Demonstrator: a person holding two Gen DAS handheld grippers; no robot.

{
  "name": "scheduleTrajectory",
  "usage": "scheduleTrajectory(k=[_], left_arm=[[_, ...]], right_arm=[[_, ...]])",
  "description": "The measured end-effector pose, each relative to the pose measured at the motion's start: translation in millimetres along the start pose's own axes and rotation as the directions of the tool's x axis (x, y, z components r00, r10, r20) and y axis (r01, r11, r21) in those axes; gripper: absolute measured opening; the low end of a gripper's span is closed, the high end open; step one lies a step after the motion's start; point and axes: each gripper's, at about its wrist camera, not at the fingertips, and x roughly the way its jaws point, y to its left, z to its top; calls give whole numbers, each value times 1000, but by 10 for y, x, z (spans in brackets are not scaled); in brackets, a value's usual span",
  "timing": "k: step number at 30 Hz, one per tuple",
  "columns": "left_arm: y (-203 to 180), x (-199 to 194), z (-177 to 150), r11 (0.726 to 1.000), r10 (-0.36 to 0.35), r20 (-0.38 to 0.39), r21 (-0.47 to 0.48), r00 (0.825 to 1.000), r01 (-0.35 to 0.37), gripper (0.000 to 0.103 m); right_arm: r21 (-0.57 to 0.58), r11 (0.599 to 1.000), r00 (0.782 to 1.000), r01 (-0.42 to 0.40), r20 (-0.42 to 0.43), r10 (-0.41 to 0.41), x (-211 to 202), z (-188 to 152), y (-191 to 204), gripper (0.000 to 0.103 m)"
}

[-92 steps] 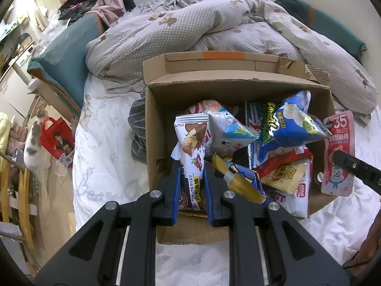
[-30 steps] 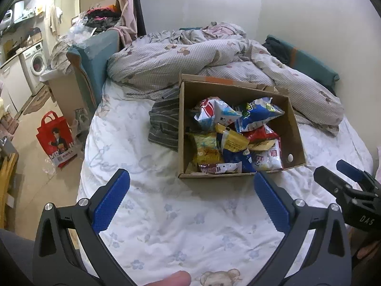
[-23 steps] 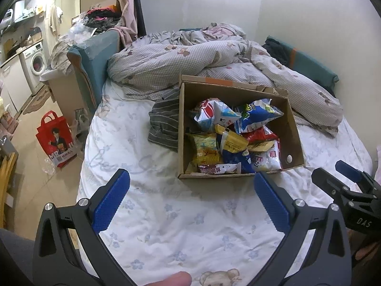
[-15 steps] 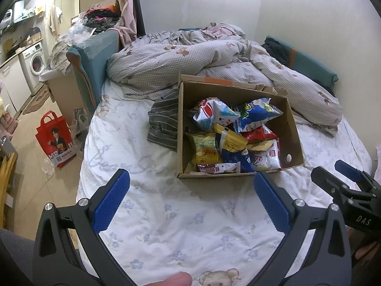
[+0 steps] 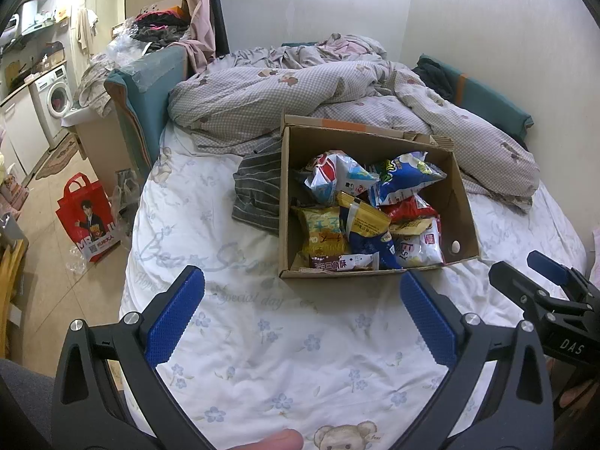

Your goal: Organize snacks

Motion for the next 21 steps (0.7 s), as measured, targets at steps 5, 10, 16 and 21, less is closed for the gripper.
scheduleTrajectory(k=[5,10,16,21], left_arm=[[-2,0,-3,1000,-1,-1,0,1000,1,103],[2,-1,-1,1000,-1,-1,0,1000,1,103],[2,-3,-2,1000,-1,-1,2,1000,1,103],[2,-1,1,1000,1,0,-1,1000,-1,103]], right_arm=[[4,1000,1000,2,-2,-2,19,-7,-22,103],[4,1000,1000,4,-4,-4,40,-14,-44,103],[2,1000,1000,5,-3,-5,33,-11,-44,103],[3,1000,1000,4,-4,-4,35,-7,-41,103]])
